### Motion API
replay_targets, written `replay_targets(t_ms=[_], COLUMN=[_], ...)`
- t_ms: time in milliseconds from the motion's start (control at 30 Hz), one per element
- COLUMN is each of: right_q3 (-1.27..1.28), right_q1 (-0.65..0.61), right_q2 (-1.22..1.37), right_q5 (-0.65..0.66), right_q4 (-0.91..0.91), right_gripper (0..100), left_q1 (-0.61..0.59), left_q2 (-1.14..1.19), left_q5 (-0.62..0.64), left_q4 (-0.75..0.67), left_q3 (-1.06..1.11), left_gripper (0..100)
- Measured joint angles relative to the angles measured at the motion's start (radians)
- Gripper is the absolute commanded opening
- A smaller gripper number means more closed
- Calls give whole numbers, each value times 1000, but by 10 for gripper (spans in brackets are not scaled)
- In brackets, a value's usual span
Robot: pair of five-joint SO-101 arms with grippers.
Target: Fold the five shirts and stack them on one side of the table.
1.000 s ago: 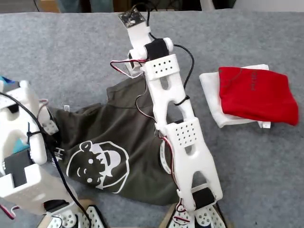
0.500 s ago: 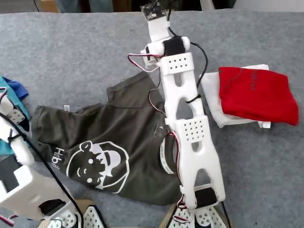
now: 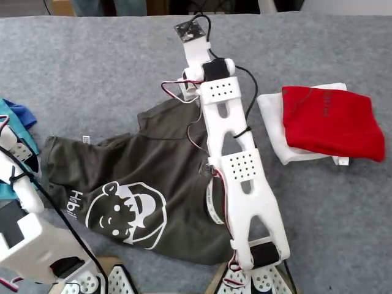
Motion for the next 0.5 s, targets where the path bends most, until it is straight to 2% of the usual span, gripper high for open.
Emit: replay_targets(t_ms=[200, 267, 433, 500], right_q3=[-8, -8, 12, 15], right_q1=[-49, -66, -68, -68], right_q2=[0, 0, 0, 0], right_q5=[68, 78, 97, 95], right_q4=[18, 18, 18, 20], right_gripper=[206, 208, 301, 303], left_q1=[0, 0, 0, 0], left_q2=[0, 0, 0, 0], left_q5=[0, 0, 0, 0], left_q4=[0, 0, 0, 0], left_q3=[0, 0, 9, 31], left_gripper=[141, 169, 209, 209])
